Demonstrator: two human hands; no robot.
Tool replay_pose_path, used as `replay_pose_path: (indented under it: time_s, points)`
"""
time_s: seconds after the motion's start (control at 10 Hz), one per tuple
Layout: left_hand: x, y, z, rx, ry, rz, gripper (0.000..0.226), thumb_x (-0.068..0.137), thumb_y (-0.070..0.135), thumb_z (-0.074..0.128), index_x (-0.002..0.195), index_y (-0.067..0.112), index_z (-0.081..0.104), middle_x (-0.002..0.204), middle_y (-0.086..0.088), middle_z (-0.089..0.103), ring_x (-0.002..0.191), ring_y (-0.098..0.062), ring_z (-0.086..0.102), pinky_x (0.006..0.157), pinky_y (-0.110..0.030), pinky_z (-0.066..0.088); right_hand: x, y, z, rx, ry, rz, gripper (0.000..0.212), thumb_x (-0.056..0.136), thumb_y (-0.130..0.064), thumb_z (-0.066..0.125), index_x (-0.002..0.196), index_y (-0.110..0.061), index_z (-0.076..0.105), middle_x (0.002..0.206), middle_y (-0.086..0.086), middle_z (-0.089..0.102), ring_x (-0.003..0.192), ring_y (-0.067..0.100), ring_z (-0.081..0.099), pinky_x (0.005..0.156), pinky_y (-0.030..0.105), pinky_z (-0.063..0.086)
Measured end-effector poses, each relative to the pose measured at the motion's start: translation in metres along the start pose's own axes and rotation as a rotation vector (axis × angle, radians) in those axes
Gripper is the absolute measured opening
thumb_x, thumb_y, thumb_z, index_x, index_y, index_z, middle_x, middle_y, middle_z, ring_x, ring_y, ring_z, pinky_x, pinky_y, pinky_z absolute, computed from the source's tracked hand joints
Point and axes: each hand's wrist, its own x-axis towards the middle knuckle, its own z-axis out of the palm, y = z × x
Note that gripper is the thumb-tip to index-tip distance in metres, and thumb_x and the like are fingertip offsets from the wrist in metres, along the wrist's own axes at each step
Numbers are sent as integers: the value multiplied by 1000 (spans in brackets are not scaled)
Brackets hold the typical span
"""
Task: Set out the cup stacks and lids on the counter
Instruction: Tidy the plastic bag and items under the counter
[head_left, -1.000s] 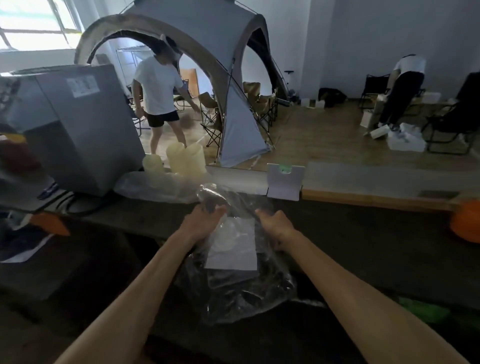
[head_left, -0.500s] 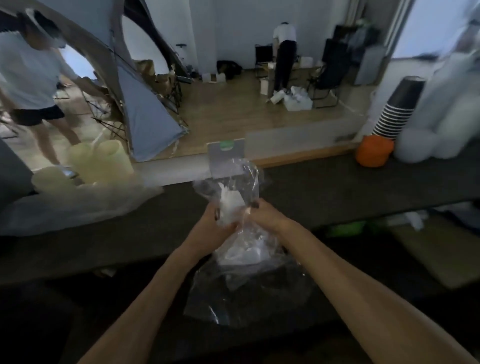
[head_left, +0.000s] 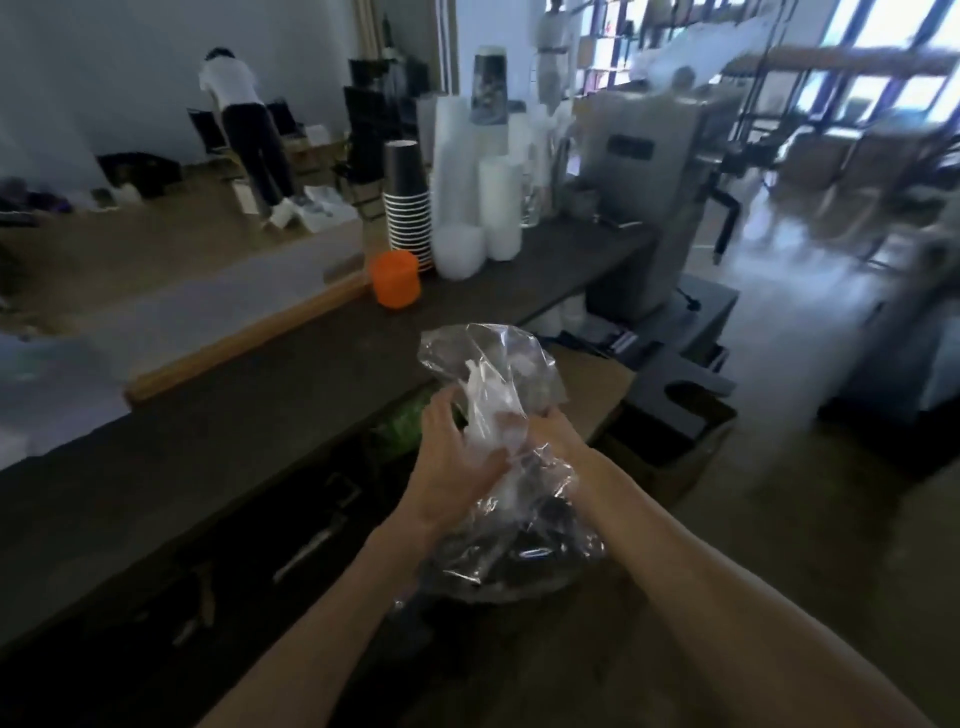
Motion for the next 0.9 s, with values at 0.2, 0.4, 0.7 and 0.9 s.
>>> replay_pose_path:
  time_s: [0.2, 0.4, 0.7, 0.9]
  points:
    - [50, 16, 153, 144, -461, 140, 124, 73, 48, 82, 153, 41, -14, 162, 2, -21, 151, -18, -13, 118, -26, 13, 18, 53, -165, 21, 12, 133, 16, 101, -14, 52, 112, -6, 60, 87, 1, 58, 73, 11, 55, 68, 22, 51]
    - [94, 19, 282, 258, -418, 125, 111, 73, 36, 84, 154, 26, 9, 155, -1, 17, 137, -4, 25, 95, 1, 29, 36, 74, -249, 26, -11, 198, 22, 99, -19, 51, 100, -8, 70, 91, 12, 75, 84, 25, 73, 79, 39, 61]
    - [209, -11, 390, 438, -299, 88, 56, 84, 24, 71, 134, 30, 46, 131, 9, 49, 116, -4, 51, 82, -9, 39, 145, 102, -358, 106, -195, 174, 24, 96, -8, 53, 106, 8, 67, 87, 15, 71, 82, 22, 67, 85, 41, 52]
    - [288, -60, 447, 600, -272, -31, 19, 89, 25, 50, 107, 30, 52, 106, 9, 58, 93, -10, 59, 77, -29, 54, 242, 129, -422, 277, -115, 298, 21, 86, 9, 52, 99, 8, 69, 93, 17, 67, 85, 25, 66, 71, 29, 54]
